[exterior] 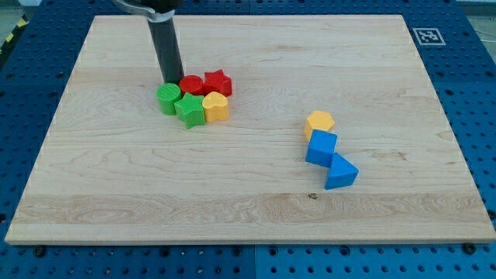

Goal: Push the red circle to the right of the red star

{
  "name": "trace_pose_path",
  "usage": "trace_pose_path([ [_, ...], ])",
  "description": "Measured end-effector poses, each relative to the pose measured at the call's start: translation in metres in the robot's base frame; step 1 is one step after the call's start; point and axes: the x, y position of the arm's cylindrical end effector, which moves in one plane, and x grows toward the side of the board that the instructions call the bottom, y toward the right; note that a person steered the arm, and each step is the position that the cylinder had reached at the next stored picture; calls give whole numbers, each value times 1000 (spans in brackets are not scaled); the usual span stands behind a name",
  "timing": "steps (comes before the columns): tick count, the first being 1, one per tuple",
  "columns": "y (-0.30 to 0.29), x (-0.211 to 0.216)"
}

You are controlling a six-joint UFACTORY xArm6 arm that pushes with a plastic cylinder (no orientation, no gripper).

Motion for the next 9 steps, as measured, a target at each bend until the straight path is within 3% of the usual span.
trace_pose_path([
  [3, 4, 3],
  [5, 24, -33],
  [9, 54, -16],
])
